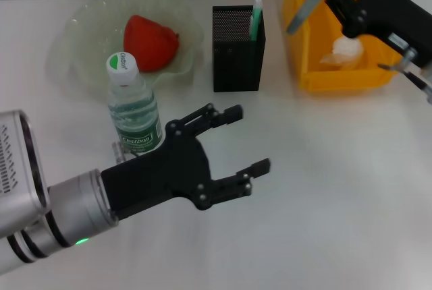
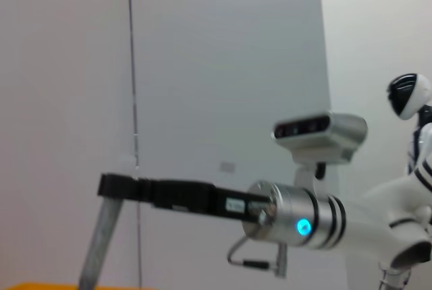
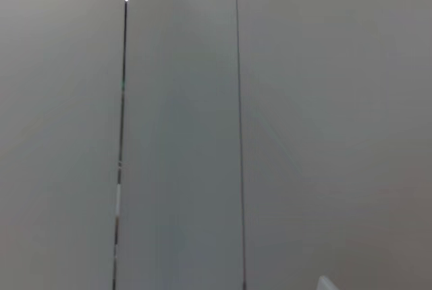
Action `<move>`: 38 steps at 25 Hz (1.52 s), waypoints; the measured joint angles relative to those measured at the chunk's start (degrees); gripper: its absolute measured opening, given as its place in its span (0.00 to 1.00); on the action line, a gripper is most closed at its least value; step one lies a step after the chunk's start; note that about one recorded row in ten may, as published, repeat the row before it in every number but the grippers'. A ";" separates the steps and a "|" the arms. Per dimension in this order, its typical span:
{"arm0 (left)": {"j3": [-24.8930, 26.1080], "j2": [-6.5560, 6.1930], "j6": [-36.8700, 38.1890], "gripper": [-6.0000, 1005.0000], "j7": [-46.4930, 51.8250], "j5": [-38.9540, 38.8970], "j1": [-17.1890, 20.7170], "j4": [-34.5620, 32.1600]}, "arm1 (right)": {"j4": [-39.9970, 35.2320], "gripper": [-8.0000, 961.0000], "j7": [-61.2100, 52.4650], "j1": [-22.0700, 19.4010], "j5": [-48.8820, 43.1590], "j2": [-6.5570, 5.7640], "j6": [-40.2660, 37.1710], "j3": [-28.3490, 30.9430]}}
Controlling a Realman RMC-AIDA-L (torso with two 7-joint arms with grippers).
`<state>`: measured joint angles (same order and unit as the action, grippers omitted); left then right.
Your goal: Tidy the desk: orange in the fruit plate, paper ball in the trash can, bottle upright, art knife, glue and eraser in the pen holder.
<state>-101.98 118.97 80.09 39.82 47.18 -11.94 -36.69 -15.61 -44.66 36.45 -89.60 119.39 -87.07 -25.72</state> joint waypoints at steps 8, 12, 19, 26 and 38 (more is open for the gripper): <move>0.18 0.17 3.91 0.80 -7.36 -4.25 -3.68 13.87 | 2.53 0.15 -0.47 7.62 1.13 -0.05 8.36 -0.39; 0.24 0.16 4.00 0.80 -7.41 -4.38 -3.46 13.87 | 4.36 0.15 -0.99 10.04 0.90 -0.04 12.47 -0.54; 0.29 0.12 4.18 0.80 -7.27 -4.42 -3.44 13.91 | 5.73 0.15 -1.69 11.43 1.12 0.11 16.25 -4.22; 0.30 0.12 4.20 0.80 -7.02 -4.47 -3.40 13.93 | 6.03 0.15 -1.78 11.44 1.02 0.14 17.66 -4.75; 0.29 0.11 4.37 0.80 -6.86 -4.48 -3.44 13.93 | 5.91 0.30 -2.01 9.88 1.03 0.24 15.87 -5.04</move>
<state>-101.69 119.08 84.47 32.96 42.71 -15.38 -22.76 -9.70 -46.67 46.33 -88.57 119.63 -71.20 -30.76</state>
